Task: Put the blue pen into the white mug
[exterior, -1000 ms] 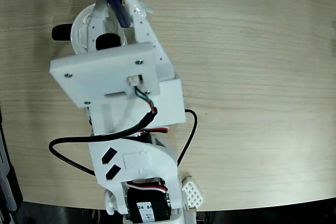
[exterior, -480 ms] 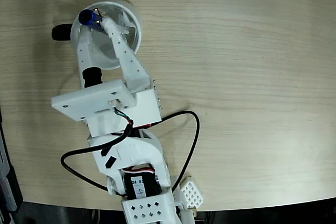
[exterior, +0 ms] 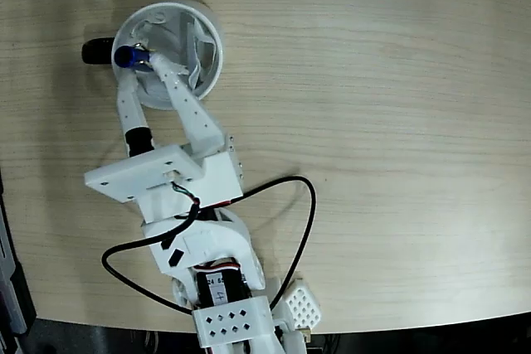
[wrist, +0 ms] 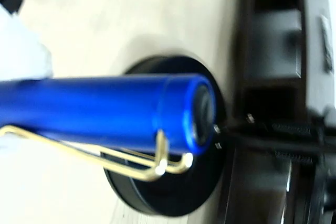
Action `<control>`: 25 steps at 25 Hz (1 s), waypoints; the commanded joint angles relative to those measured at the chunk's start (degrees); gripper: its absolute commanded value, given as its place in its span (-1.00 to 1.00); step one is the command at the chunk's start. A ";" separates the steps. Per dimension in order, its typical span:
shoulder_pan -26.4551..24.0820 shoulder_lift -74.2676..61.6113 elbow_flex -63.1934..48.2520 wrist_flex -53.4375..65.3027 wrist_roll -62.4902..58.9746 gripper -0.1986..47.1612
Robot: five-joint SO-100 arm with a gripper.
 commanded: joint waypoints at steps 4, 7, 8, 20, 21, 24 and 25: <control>0.35 -1.85 0.26 -2.20 -0.88 -0.79; 1.05 -2.64 0.26 -2.20 -0.88 -0.78; 1.32 -2.90 0.26 -2.20 -0.88 -0.78; 2.20 -3.69 0.35 -2.20 0.70 -0.38; 2.29 -3.34 0.35 -2.20 1.23 -0.38; 2.46 -1.41 0.44 -2.20 3.69 -0.39; 2.64 -0.35 0.44 -2.20 4.92 -0.47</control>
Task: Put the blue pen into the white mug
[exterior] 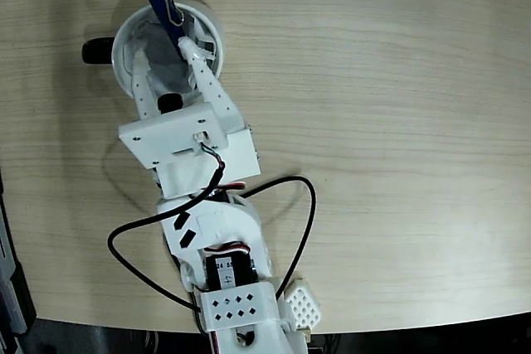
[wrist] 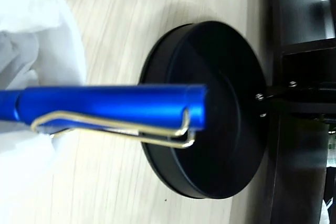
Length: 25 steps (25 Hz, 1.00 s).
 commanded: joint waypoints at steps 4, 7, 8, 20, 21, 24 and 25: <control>1.05 12.13 0.62 -2.99 11.51 -0.99; 2.46 20.57 3.60 -2.99 19.95 -0.90; 3.43 23.29 4.75 -2.90 23.91 -0.80; 15.03 52.29 14.68 12.30 36.91 -0.99; 15.82 54.23 14.77 16.87 36.91 -0.99; 17.58 59.06 15.91 30.85 40.17 -0.99; 18.37 60.64 16.61 34.72 44.47 -0.99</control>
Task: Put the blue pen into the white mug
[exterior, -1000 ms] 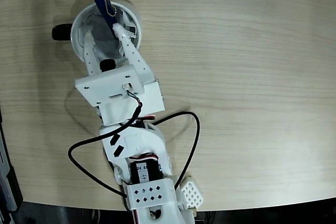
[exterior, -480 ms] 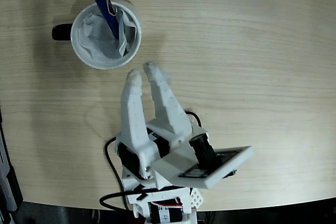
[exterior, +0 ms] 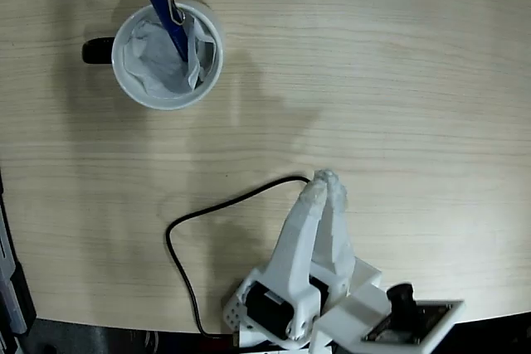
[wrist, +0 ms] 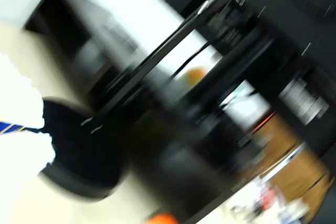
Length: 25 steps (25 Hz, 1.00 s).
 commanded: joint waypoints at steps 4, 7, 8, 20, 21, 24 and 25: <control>1.32 11.51 4.92 18.72 19.51 -1.00; 0.97 16.00 9.40 21.45 32.17 -1.00; 0.79 17.93 11.69 21.53 35.42 -1.00; 0.79 32.43 19.34 46.93 44.21 -1.00; 0.79 33.31 19.25 49.39 44.21 -1.00; 0.79 35.68 18.81 56.34 44.21 -1.00; 0.62 36.30 18.72 57.92 44.21 -1.00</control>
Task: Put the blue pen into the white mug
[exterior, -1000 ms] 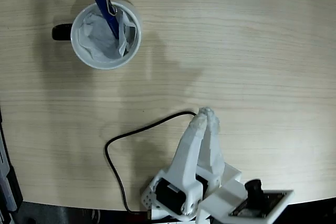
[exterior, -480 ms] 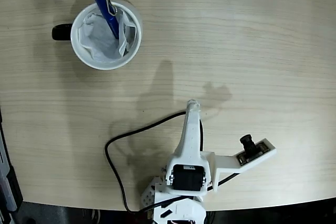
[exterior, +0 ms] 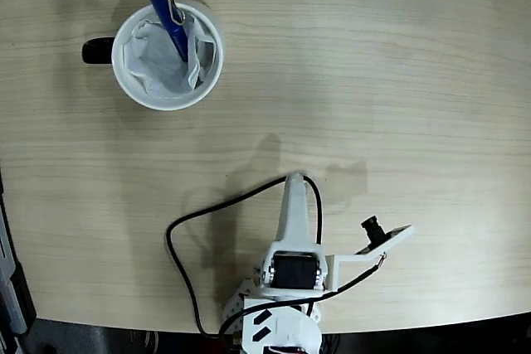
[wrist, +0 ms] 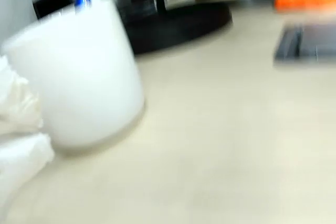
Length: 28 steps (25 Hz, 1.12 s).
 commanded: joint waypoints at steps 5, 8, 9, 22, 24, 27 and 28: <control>-2.37 4.83 -0.35 8.35 -0.53 -1.00; -3.60 6.24 -0.44 10.63 -0.79 -1.00; -3.87 6.68 -0.44 11.43 -0.79 -1.00; -3.60 8.17 -0.44 13.62 -0.53 -0.99; -3.60 8.17 -0.44 13.62 -0.53 -0.99; -3.60 8.17 -0.44 13.62 -0.53 -0.99; -3.60 8.17 -0.44 13.62 -0.53 -0.99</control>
